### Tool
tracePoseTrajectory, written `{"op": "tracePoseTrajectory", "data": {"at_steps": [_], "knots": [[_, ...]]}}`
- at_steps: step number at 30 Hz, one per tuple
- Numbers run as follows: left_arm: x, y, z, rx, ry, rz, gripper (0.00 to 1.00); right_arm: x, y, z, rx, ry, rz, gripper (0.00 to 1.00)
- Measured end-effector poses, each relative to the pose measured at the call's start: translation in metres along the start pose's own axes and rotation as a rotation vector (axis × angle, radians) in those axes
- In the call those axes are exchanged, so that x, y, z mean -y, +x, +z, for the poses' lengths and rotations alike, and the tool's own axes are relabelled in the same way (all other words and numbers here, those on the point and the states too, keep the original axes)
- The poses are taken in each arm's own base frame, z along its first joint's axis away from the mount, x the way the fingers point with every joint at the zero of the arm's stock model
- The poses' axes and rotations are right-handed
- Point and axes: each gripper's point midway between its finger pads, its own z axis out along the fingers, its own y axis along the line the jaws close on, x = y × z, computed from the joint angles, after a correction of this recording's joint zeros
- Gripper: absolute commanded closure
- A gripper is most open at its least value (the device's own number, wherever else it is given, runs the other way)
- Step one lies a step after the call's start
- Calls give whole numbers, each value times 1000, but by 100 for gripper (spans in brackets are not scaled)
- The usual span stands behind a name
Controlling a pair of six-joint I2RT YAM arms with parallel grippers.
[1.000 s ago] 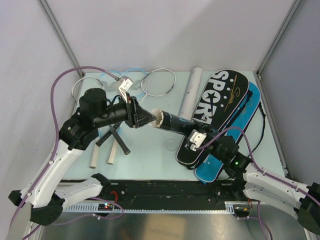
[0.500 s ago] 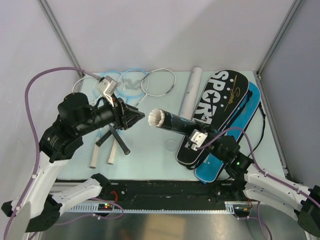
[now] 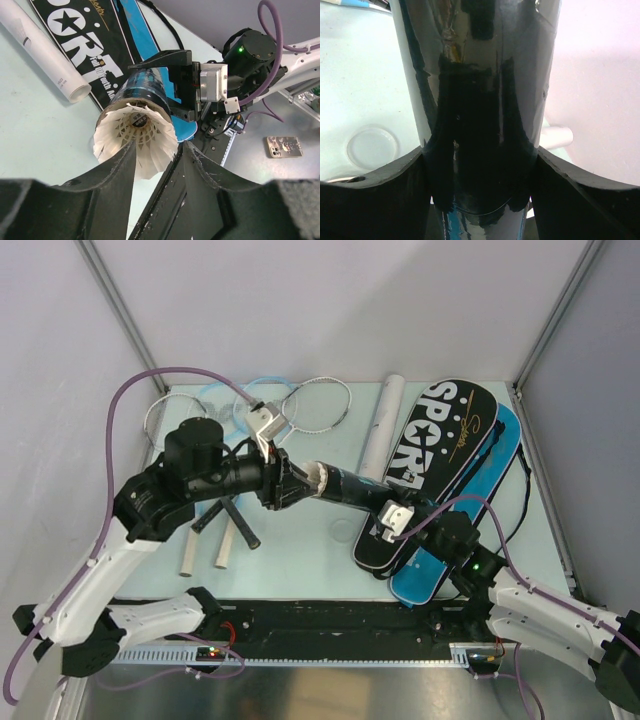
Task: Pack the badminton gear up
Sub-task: Place the shuttlecock at the shuttle tube.
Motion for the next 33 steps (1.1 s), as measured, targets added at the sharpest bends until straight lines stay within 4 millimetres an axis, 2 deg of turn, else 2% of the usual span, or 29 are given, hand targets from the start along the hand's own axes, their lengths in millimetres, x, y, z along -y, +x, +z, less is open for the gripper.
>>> {"op": "tracePoseTrajectory", "data": {"at_steps": [10,12,15,17,24,33], "knots": [[2,5,7,-23,9,27,57,-1,1,0,-3,-2,0,64],[1,6,9,-30,6,30,65,-1,2,1,-6,-4,0,64],[0,8,13,-40,1,33,91,-1,2,1,-6,-5,0,64],[-1,9,14,-45,-6,41,97,-1,2,1,-6,-5,0,64],[-4,10,18,-53,-14,44,100,-3,2,1,-8,-11,-1,66],[2,24,37,-120,29,36,100,-7,5,1,-15,-27,-1,66]]}}
